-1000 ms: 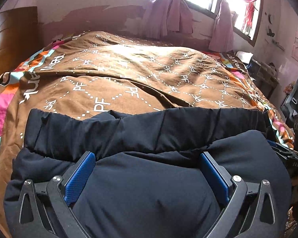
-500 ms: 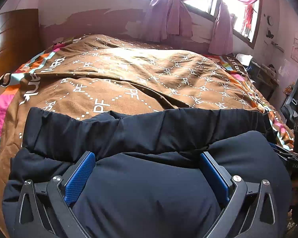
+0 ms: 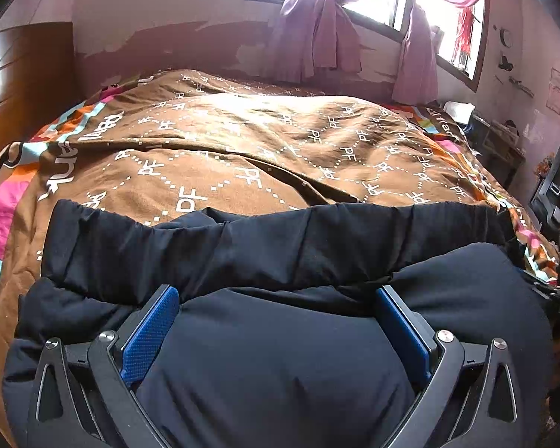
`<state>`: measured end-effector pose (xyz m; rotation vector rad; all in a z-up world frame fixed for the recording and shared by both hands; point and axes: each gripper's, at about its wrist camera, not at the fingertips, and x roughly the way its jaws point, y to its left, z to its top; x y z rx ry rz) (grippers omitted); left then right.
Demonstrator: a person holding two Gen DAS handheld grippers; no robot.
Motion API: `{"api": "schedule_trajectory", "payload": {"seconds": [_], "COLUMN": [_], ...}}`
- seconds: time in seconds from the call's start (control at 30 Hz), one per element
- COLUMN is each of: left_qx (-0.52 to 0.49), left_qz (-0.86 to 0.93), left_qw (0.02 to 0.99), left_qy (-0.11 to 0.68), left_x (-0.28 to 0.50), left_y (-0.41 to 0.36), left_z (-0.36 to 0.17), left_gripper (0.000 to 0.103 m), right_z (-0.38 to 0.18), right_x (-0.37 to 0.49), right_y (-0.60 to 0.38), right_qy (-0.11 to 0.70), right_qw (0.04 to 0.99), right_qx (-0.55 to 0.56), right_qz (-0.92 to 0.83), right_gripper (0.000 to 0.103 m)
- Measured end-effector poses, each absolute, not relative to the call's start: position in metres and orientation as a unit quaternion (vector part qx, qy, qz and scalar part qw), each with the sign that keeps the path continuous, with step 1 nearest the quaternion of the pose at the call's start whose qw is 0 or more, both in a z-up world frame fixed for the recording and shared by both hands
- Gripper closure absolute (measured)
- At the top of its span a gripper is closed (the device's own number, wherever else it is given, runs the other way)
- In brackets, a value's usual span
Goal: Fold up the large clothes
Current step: 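Grasp the jacket's folded edge with both grippers, then lift the edge with both grippers and fold it over the jacket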
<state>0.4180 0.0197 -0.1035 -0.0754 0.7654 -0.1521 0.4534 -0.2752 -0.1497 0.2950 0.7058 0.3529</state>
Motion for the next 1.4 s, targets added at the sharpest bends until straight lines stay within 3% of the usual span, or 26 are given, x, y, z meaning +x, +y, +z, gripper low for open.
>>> {"api": "schedule_trajectory", "payload": {"seconds": [0.53, 0.83, 1.07, 1.23, 1.4], "left_qx": [-0.04, -0.062, -0.169, -0.229, -0.247], "left_qz": [-0.042, 0.0, -0.035, -0.089, -0.111], "left_qw": [0.942, 0.927, 0.891, 0.857, 0.841], "left_qy": [0.331, 0.369, 0.421, 0.454, 0.469], "left_x": [0.365, 0.329, 0.329, 0.346, 0.357], "left_y": [0.049, 0.119, 0.168, 0.179, 0.183], "left_z": [-0.071, -0.071, -0.101, -0.127, -0.141], "left_gripper": [0.0, 0.0, 0.0, 0.0, 0.0], "right_z": [-0.117, -0.142, -0.184, -0.204, -0.203], "right_x": [0.388, 0.378, 0.386, 0.39, 0.397], "right_y": [-0.325, -0.368, -0.376, -0.395, -0.395], "right_qy": [0.253, 0.335, 0.417, 0.422, 0.437], "right_qw": [0.945, 0.923, 0.871, 0.842, 0.838], "right_qx": [0.179, 0.167, 0.23, 0.302, 0.296], "right_qz": [0.105, 0.084, 0.121, 0.144, 0.139], "right_gripper": [0.001, 0.001, 0.001, 0.001, 0.001]}}
